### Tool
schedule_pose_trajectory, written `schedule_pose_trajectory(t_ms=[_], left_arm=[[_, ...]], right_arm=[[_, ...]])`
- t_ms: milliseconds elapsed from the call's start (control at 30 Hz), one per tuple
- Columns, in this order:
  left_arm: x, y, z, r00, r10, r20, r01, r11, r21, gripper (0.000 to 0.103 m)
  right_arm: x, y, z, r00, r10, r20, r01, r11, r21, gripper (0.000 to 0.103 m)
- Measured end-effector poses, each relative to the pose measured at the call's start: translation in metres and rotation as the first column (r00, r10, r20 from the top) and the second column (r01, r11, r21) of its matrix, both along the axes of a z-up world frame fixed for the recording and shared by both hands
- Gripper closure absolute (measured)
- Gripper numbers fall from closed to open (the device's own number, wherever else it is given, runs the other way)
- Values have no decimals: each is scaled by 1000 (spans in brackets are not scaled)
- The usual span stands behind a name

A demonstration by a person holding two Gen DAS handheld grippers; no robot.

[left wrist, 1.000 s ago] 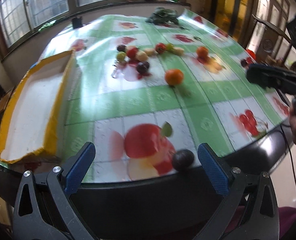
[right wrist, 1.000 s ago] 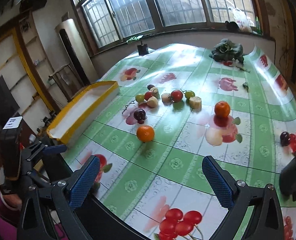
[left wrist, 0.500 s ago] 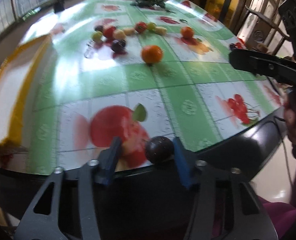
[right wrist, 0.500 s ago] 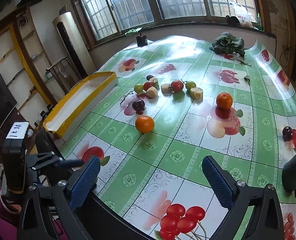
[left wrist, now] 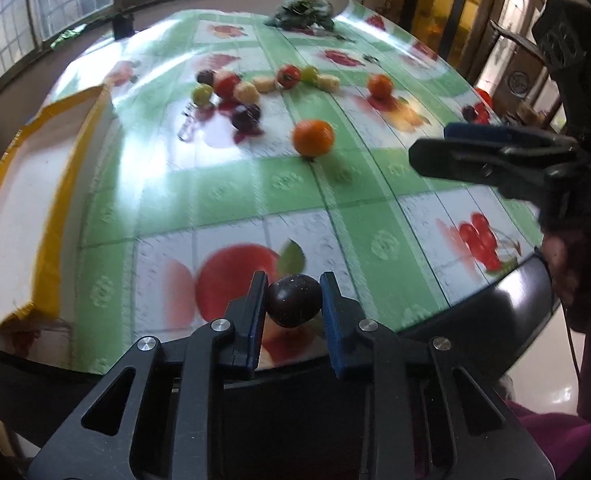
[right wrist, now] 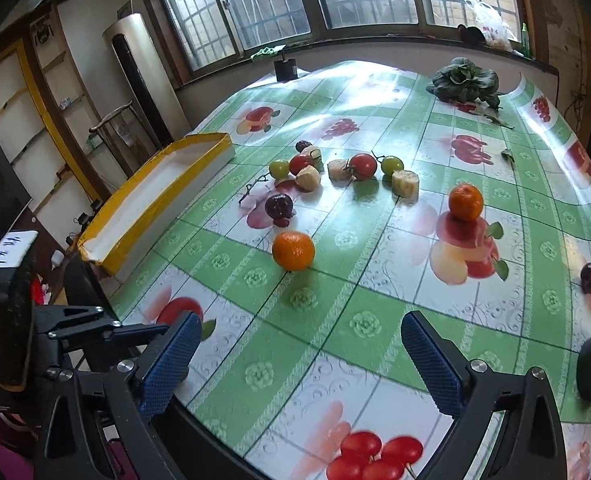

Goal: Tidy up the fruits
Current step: 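Carry the plum and orange over the white tray with both grippers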

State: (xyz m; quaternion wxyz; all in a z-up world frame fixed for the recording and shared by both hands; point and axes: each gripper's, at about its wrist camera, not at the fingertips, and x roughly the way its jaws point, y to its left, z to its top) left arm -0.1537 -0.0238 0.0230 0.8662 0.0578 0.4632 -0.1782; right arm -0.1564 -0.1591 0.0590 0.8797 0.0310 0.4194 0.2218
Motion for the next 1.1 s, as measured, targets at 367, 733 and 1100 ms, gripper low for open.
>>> schedule_pose_trajectory(t_ms=[367,733,1100], left_arm=[[29,24,15,994,97,47,-97,995,-7,77],[48,36,22,988,139,66,-139,990,0,77],[60,51,37,975,188,114,-191,982,10,77]], right_arm=[[44,34,-14,1000,27,-10,-28,996,-85,29],[76,46,-39,994,74,-82,-79,995,-60,68],[73,54,-12,994,103,-40,-104,994,-26,68]])
